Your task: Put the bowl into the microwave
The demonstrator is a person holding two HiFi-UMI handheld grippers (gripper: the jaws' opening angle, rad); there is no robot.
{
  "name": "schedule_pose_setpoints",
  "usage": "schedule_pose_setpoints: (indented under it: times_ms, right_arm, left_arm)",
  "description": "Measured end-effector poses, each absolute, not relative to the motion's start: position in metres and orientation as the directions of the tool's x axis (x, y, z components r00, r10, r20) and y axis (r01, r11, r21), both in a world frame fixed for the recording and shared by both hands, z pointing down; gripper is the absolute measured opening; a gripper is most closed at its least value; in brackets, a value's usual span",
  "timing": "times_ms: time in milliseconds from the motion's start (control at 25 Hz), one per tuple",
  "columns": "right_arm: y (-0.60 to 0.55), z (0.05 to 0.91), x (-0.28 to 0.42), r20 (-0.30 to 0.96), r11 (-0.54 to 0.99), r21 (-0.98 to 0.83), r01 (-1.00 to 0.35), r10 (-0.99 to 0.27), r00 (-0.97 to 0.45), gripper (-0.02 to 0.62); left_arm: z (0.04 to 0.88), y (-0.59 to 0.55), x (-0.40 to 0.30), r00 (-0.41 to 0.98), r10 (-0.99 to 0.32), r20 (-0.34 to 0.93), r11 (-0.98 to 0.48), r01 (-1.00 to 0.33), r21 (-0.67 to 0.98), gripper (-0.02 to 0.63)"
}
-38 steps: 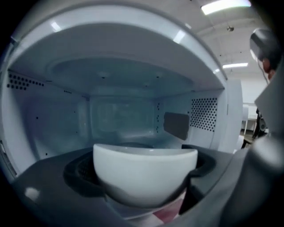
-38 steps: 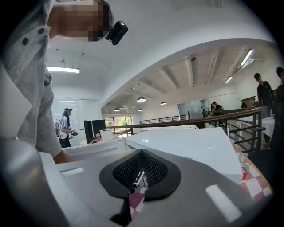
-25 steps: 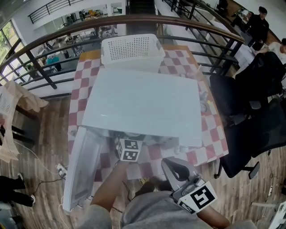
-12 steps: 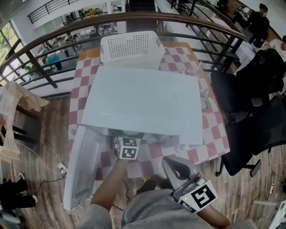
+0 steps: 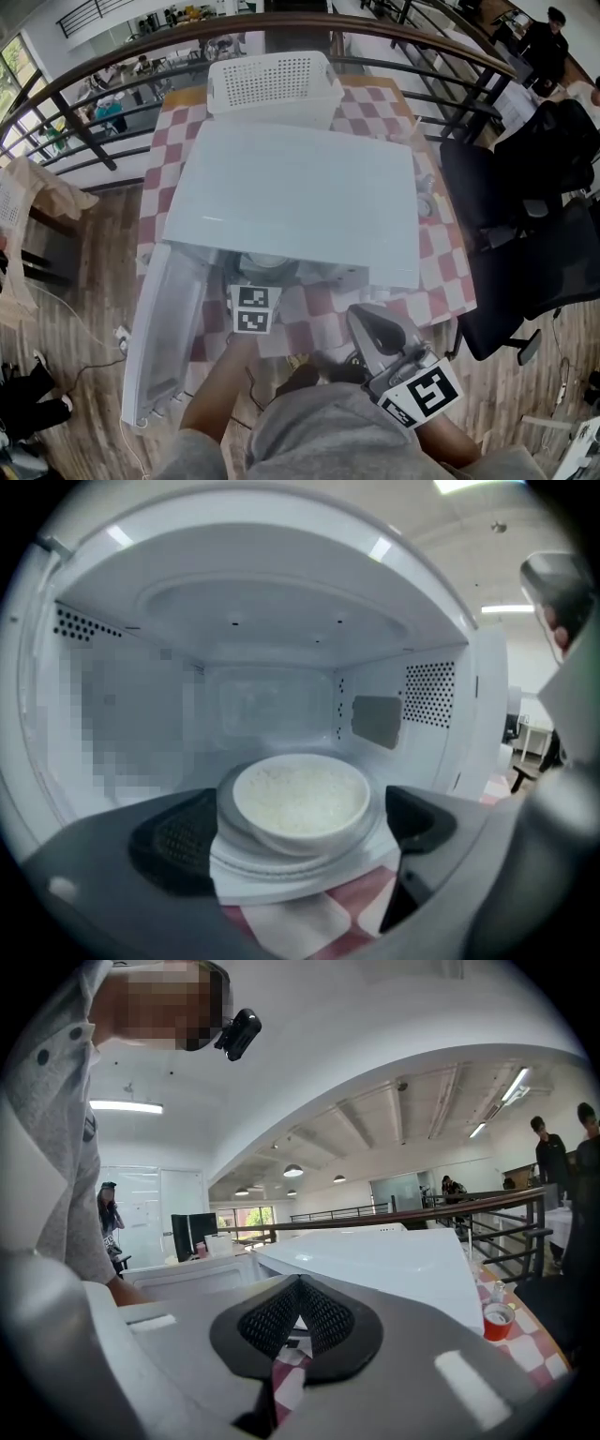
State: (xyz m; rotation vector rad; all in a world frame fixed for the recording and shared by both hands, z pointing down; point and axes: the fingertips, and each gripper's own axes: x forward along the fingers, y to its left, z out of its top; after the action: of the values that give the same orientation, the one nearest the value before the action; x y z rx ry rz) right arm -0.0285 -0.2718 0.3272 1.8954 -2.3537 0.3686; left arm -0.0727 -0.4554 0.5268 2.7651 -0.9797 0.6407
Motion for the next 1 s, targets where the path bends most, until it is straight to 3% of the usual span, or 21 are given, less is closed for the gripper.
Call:
schedule_pose_setpoints:
  times_ms: [200, 320, 440, 1000]
  right_arm:
    - [-0.274, 0.324, -0.01, 0.208, 0.223, -0.092, -0.97, -0.949, -0.238, -0.006]
    - [-0.266, 0.32, 0.01, 0.212, 0.222, -0.093, -0.971, -0.948, -0.237, -0.006]
    - [-0.257, 0.317, 0.03, 0.213, 0.223, -0.094, -0.97, -0.947, -0.239, -0.006]
    - [-0.19, 0.315, 0.106, 0.176, 0.341, -0.129, -0.931, -0.916, -0.36, -0.006]
  left_arm:
    - [0.514, -0.444, -0.109, 0.677, -0.628, 0.384, -0.737, -0.676, -0.014, 0.548]
    - [0.49, -0.419, -0.125, 0.702, -0.651, 0.29, -0.724, -0.688, 0.041, 0.522]
    - [0.469, -0.39, -0.139, 0.698, -0.682, 0.219, -0.698, -0.71, 0.093, 0.442]
    - [0.446, -0.247, -0.124, 0.48, -0.837, 0.262, -0.468, -0.877, 0.11, 0.017]
